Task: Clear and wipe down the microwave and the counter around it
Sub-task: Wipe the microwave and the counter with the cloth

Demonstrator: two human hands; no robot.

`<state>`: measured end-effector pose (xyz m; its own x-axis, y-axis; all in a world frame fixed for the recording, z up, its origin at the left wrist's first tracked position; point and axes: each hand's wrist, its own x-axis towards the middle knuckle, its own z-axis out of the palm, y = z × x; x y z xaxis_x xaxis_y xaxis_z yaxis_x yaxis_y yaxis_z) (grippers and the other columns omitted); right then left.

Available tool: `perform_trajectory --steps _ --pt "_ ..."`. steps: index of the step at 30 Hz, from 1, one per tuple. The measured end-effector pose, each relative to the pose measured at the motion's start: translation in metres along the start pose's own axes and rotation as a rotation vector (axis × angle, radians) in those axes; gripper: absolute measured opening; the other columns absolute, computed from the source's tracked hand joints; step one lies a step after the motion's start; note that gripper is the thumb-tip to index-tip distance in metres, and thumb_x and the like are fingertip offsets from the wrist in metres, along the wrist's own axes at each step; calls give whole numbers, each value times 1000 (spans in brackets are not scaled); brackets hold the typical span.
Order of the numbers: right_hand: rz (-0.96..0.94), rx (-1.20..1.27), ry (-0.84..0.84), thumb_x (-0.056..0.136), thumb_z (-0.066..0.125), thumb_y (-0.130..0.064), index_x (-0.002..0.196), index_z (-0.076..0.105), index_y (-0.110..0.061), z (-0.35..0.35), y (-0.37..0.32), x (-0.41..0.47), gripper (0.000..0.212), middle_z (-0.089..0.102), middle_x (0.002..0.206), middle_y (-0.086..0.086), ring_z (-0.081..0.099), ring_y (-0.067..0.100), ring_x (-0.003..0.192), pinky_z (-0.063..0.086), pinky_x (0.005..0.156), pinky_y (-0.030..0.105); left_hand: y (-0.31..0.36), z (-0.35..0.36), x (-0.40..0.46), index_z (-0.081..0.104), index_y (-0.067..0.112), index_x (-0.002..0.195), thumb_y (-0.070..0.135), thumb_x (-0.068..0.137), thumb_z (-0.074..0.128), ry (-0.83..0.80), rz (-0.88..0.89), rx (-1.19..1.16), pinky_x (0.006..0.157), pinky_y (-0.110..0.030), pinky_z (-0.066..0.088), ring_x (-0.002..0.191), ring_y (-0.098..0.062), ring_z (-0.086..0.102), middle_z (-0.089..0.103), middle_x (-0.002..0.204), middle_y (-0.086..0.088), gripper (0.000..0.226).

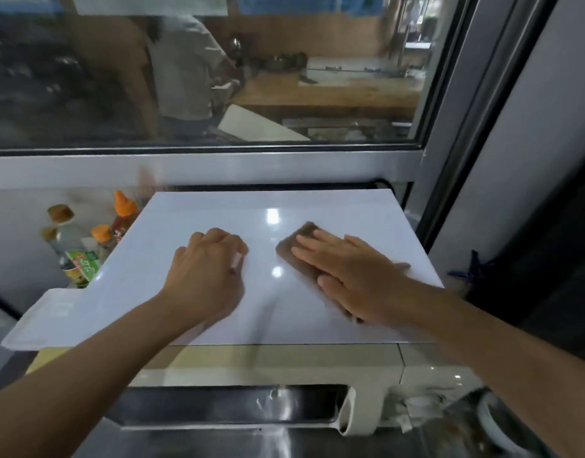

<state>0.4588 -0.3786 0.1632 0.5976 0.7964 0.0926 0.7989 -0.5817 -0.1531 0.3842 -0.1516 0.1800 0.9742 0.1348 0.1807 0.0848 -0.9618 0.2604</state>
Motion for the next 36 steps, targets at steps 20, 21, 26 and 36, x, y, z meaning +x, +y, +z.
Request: perform_trajectory --steps 20,21,26,36 --pt "269 281 117 81 20 -23 147 27 -17 -17 63 -63 66 16 157 -4 5 7 145 2 120 32 47 23 -5 49 34 124 24 88 44 -59 100 -6 93 -41 37 117 -24 39 42 135 5 38" --pt "262 267 120 81 20 -22 147 26 -17 -17 52 -76 67 16 157 -4 4 7 145 3 120 34 48 23 -7 48 34 125 24 89 43 -62 100 5 94 -43 36 118 -24 39 42 137 5 38" --pt "289 93 100 89 19 -28 150 13 -22 -10 5 -127 62 0 155 -12 -8 2 143 -4 119 27 53 16 -19 51 32 126 16 88 45 -100 104 -24 102 -44 35 126 -26 38 40 141 6 42" --pt "499 -166 193 88 4 -38 148 21 -7 6 -38 -118 70 18 157 9 11 20 146 -5 116 26 1 -10 -66 52 29 128 21 89 50 -79 114 28 93 -41 37 116 -26 40 45 134 0 39"
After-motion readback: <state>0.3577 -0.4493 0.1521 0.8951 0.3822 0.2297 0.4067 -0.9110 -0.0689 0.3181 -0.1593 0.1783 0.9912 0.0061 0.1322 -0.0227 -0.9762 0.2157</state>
